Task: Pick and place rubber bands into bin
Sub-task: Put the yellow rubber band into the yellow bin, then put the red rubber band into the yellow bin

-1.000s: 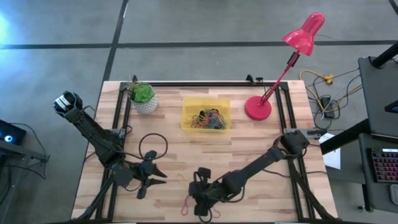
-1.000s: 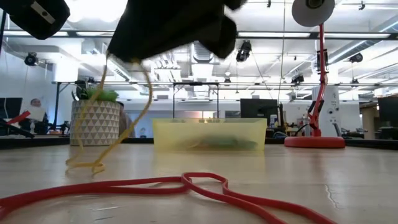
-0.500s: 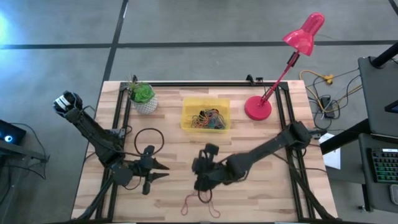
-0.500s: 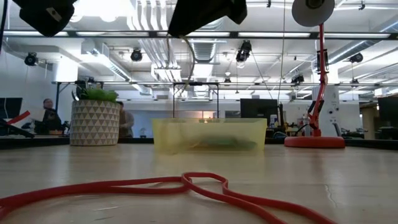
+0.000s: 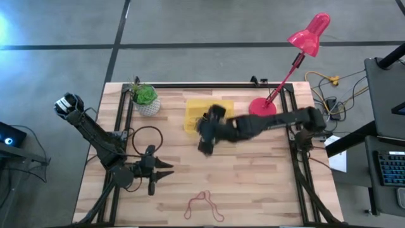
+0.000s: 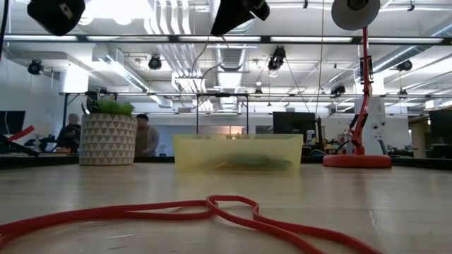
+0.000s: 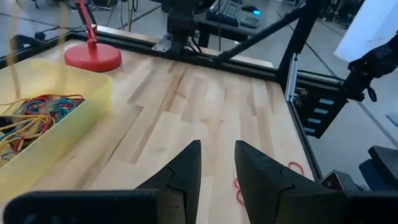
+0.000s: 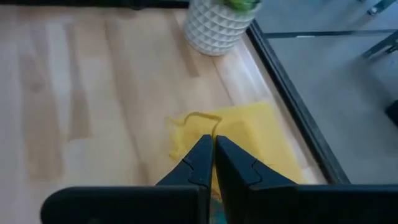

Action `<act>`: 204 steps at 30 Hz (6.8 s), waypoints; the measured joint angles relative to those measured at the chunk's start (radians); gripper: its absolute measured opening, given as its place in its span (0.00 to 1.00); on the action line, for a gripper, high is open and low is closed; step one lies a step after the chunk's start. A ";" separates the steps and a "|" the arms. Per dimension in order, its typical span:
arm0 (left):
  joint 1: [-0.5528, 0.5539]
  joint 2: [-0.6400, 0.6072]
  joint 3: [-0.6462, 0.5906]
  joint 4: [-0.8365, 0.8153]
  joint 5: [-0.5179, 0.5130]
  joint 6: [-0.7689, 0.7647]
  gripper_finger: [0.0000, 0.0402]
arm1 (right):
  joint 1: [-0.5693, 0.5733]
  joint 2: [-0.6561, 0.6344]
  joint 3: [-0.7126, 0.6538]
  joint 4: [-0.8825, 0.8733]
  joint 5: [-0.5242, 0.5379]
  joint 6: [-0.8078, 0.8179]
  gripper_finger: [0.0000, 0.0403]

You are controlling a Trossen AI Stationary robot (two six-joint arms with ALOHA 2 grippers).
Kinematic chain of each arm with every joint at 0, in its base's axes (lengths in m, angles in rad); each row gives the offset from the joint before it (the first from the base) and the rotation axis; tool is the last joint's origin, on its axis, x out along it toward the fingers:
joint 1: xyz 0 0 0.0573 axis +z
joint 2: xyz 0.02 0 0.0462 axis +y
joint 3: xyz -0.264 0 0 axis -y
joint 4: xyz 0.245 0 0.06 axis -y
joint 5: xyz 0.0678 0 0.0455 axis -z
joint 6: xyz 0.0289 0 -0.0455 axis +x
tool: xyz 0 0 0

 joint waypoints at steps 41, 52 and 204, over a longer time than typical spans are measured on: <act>0.012 0.000 0.000 0.038 -0.077 -0.060 0.20 | -0.400 0.174 -0.004 0.026 -0.476 -0.179 0.28; 0.012 0.000 0.000 0.039 -0.077 -0.061 0.20 | -0.394 0.135 -0.004 -0.076 -0.520 -0.139 0.43; 0.039 0.111 -0.001 0.108 -0.074 -0.033 0.20 | 0.297 0.277 -0.266 0.416 -0.531 0.111 0.02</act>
